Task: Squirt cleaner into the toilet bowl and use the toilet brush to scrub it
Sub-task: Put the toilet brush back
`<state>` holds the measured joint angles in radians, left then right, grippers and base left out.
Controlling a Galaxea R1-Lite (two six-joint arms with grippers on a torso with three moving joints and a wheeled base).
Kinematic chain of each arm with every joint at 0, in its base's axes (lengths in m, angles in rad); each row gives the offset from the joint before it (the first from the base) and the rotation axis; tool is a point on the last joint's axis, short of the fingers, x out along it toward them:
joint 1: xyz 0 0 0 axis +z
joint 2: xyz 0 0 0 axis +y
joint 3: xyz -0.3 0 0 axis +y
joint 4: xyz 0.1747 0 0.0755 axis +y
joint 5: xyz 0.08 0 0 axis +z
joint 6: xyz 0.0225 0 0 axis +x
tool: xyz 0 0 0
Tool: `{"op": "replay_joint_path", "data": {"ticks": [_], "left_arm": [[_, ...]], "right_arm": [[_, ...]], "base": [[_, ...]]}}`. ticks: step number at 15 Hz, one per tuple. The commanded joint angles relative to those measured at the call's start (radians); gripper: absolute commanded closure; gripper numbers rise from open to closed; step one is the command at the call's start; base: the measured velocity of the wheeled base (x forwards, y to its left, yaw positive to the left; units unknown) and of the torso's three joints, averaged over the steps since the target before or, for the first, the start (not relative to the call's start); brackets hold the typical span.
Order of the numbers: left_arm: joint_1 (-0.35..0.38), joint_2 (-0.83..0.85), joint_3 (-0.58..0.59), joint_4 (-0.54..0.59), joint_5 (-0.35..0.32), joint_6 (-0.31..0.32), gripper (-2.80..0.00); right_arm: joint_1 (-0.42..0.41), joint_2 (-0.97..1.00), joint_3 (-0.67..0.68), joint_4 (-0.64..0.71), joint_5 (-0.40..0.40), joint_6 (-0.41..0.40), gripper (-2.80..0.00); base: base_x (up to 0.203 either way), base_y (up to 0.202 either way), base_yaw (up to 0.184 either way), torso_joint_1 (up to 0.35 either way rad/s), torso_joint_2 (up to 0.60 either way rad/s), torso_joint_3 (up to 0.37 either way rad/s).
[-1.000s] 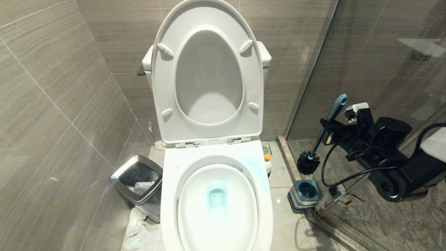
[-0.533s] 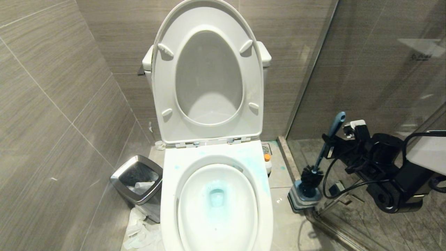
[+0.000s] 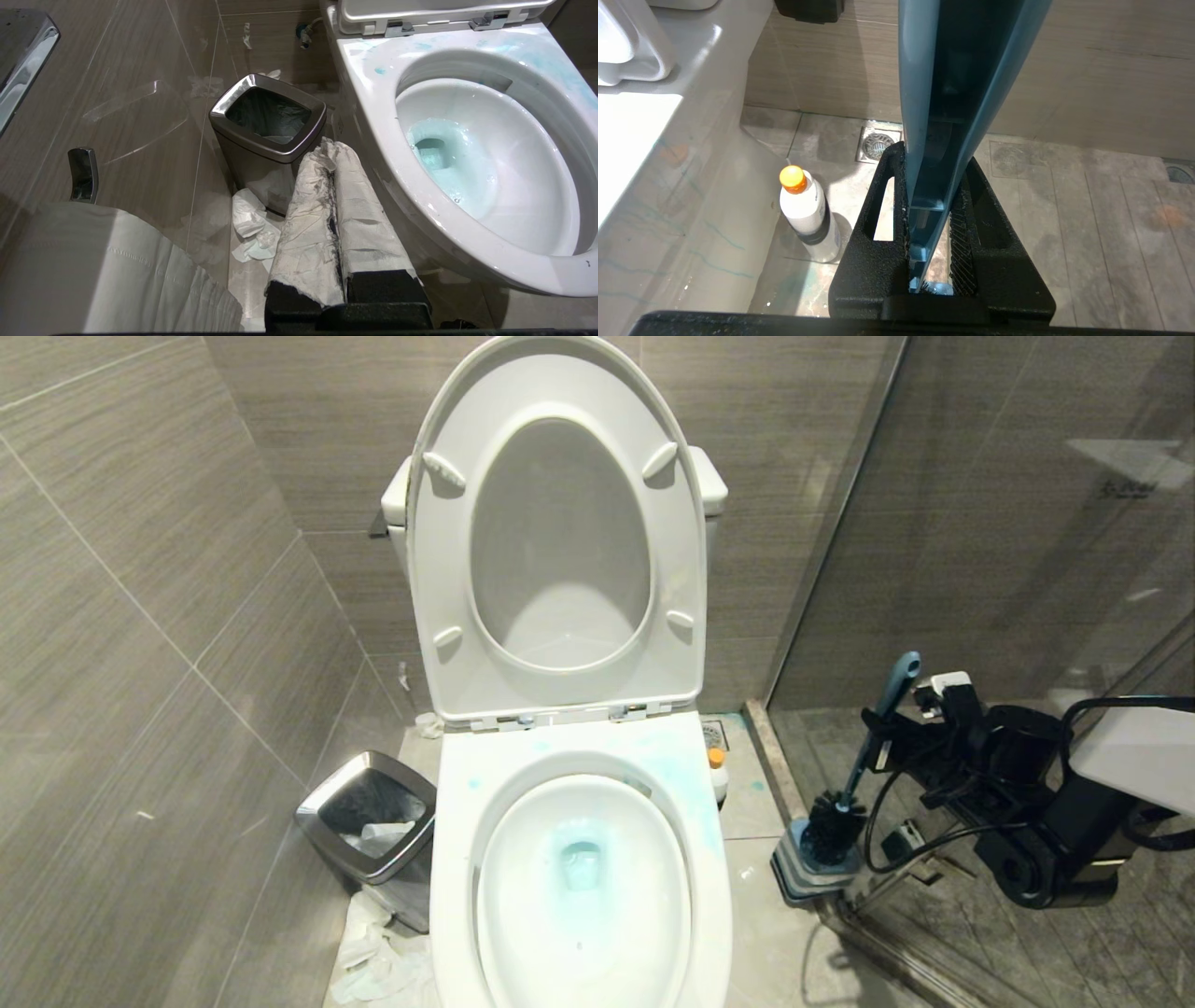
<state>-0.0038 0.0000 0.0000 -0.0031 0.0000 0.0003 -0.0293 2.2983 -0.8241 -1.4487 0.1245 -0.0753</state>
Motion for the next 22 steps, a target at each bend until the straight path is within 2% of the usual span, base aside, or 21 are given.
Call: {"op": "replay_joint_path", "data": {"ticks": [1, 10, 22], "left_arm": [[-0.001, 0.0, 0.0, 0.0, 0.0, 0.0, 0.0], [-0.001, 0.0, 0.0, 0.0, 0.0, 0.0, 0.0], [-0.001, 0.0, 0.0, 0.0, 0.0, 0.0, 0.0]], "right_arm": [[-0.014, 0.03, -0.032, -0.008, 0.011, -0.004, 0.0], [-0.045, 0.2, -0.214, 0.002, 0.038, -0.009, 0.0], [-0.051, 0.292, -0.236, -0.002, 0.055, -0.023, 0.0]], "base": [[0.0, 0.0, 0.0, 0.0, 0.0, 0.0], [0.0, 0.0, 0.0, 0.0, 0.0, 0.0], [0.0, 0.0, 0.0, 0.0, 0.0, 0.0]]}}
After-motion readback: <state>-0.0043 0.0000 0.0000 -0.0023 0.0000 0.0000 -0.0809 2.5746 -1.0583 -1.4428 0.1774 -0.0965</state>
